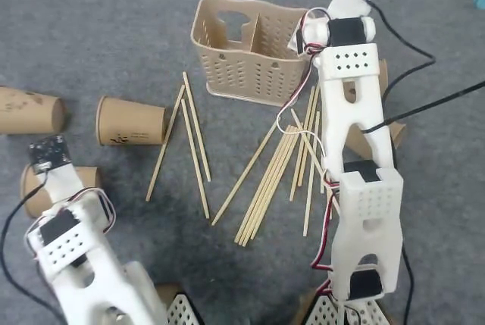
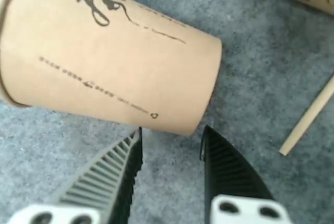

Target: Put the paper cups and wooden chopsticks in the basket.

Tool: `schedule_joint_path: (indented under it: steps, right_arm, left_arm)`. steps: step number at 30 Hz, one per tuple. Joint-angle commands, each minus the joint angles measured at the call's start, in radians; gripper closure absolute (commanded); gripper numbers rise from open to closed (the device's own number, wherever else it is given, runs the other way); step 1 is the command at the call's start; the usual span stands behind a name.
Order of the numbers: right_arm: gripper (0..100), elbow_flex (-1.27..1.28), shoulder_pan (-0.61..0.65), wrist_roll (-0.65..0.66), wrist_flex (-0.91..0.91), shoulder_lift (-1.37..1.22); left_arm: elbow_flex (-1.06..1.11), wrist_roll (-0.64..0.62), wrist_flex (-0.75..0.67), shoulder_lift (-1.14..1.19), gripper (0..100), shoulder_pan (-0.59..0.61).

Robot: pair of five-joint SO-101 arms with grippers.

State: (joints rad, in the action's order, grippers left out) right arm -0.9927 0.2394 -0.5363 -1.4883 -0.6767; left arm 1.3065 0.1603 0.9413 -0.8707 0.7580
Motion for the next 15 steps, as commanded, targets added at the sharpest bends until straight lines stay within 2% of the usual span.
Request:
schedule_joint_path:
  steps: [1, 7, 15]
  right_arm:
    - [99.0, -0.029, 0.047, 0.081, -0.044, 0.047]
    - [99.0, -0.029, 0.048, 0.094, -0.137, 0.096]
    - [99.0, -0.029, 0.065, 0.175, -0.223, 0.248]
  left_arm:
    - [-0.012, -0.012, -0.031, -0.014, 82, 0.006]
    - [-0.012, -0.012, -0.031, -0.014, 82, 0.006]
    - [-0.012, -0.012, -0.031, -0.014, 82, 0.006]
